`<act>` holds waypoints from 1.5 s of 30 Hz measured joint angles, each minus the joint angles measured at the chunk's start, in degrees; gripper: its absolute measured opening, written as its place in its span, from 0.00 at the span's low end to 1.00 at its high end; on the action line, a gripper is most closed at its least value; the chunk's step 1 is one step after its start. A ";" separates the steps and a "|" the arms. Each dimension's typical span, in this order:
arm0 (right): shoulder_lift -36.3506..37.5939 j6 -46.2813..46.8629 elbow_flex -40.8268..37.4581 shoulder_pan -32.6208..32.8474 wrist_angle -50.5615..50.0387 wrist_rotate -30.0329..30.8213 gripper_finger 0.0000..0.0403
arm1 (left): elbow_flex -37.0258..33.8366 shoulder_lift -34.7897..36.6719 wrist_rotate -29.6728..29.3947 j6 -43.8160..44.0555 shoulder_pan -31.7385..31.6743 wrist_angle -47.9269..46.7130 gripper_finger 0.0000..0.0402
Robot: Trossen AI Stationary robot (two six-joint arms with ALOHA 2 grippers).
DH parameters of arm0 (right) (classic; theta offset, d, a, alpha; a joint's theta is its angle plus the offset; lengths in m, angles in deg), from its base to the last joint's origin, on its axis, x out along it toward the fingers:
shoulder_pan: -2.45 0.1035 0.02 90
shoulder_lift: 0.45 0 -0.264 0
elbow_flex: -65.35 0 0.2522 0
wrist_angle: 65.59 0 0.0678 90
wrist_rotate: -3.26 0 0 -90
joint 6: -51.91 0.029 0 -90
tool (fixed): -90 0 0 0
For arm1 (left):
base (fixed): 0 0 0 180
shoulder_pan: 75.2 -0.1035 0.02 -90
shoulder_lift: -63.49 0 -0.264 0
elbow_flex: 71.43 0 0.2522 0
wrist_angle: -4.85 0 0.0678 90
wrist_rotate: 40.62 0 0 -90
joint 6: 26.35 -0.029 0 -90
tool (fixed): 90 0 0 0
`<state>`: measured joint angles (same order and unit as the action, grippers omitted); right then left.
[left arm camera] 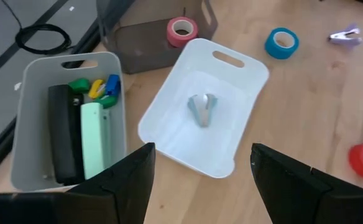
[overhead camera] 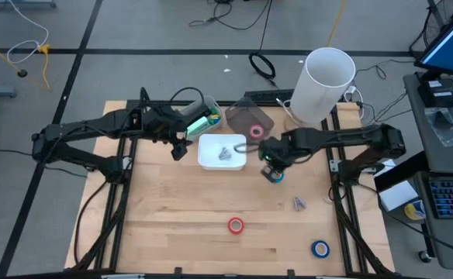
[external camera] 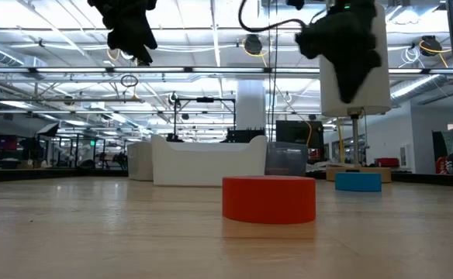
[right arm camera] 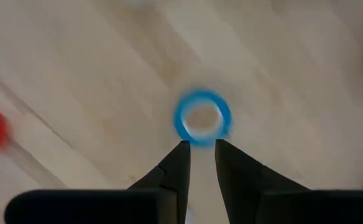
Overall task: Pick and place Stapler, Stapler remover, tape
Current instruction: Put the light blue tape into the black bin
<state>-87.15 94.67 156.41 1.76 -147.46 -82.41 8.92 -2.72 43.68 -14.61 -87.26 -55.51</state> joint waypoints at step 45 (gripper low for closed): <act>0.17 8.86 -33.34 -7.25 31.56 -4.88 0.30 | -33.27 24.95 0.32 13.70 8.15 24.31 0.65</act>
<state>-86.98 103.53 123.07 -5.50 -115.91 -87.29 -24.35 22.22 43.99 -0.91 -79.11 -31.19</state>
